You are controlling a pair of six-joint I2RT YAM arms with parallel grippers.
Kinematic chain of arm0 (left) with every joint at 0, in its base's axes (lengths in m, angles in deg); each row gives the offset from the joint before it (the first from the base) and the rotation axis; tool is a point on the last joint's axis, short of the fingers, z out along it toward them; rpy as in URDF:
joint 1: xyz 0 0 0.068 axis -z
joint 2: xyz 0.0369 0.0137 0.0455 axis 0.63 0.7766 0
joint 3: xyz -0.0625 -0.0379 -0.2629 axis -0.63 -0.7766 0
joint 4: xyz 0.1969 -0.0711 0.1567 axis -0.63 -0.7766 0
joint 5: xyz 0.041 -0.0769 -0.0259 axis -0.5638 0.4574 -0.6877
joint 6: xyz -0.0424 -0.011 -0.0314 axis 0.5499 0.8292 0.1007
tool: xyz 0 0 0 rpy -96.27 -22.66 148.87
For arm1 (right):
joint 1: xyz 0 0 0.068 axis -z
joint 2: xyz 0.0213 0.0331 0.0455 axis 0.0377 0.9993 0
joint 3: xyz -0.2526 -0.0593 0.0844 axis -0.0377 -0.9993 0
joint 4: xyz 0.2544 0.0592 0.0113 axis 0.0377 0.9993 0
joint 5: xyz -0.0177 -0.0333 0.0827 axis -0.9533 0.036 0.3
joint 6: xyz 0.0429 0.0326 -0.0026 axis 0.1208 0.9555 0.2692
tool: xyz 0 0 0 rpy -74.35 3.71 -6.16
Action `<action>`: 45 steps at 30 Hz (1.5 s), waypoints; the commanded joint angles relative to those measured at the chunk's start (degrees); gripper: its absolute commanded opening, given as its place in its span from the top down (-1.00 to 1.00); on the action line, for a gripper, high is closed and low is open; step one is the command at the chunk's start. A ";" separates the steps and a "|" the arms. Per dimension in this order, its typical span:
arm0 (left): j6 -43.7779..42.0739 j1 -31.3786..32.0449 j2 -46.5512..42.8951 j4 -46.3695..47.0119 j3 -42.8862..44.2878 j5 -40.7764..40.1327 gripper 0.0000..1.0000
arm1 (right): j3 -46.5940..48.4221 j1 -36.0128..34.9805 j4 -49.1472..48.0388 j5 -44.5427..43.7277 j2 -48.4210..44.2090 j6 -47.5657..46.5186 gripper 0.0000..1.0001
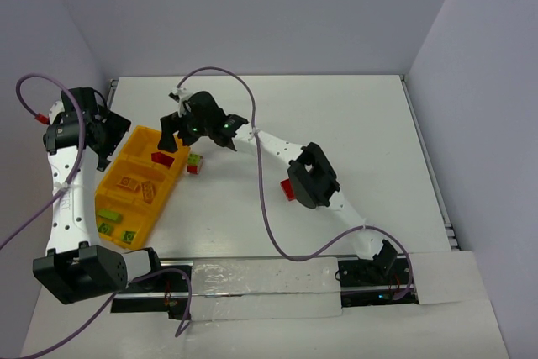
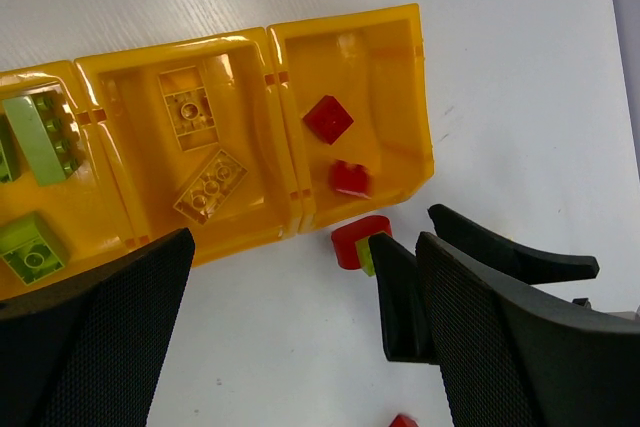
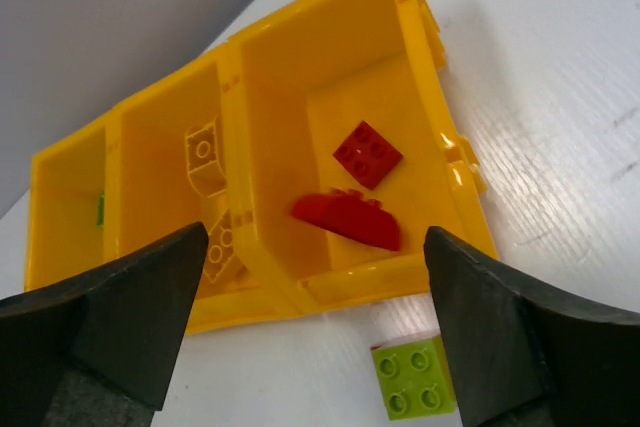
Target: Sort the legos into containers by color
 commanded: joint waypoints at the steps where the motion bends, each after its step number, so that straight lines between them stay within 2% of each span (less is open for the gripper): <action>1: 0.16 -0.33 -1.71 -0.46 1.24 -1.07 -0.99 | 4.57 -0.87 -3.41 1.27 -1.25 -0.21 -1.00; 7: -0.57 -0.21 -3.27 0.33 0.42 0.05 -0.99 | 2.25 -0.58 -0.32 -2.80 -7.06 -2.00 -1.00; 11: -2.95 2.00 -3.41 1.79 -0.23 1.34 -0.99 | -8.88 0.57 0.85 -10.93 -18.93 -3.70 -1.00; 15: -5.63 6.13 -1.80 2.47 0.15 1.18 -0.98 | -25.88 2.52 2.78 -19.47 -30.00 -5.28 -1.00; 17: -7.60 9.26 -1.11 3.21 -0.08 1.16 -0.95 | -30.65 3.50 4.13 -20.25 -35.79 -5.47 -0.97; 24: -18.16 22.94 5.02 6.49 -1.28 5.56 -0.88 | -59.92 10.74 7.54 -20.98 -56.71 1.67 -0.75; 29: -24.88 27.91 10.09 9.64 -3.75 7.70 -0.82 | -71.22 12.30 11.88 -24.03 -67.17 5.34 -0.74; 35: -29.78 28.23 16.18 14.59 -5.28 7.26 -0.82 | -74.00 12.71 14.76 -25.28 -70.31 7.50 -0.80; 40: -33.70 28.23 19.08 16.35 -4.95 7.49 -0.59 | -72.60 12.65 15.61 -25.31 -69.11 7.29 -0.80; 45: -34.49 28.32 21.69 17.48 -4.27 6.48 -0.55 | -71.56 12.64 16.12 -25.16 -67.66 6.87 -0.80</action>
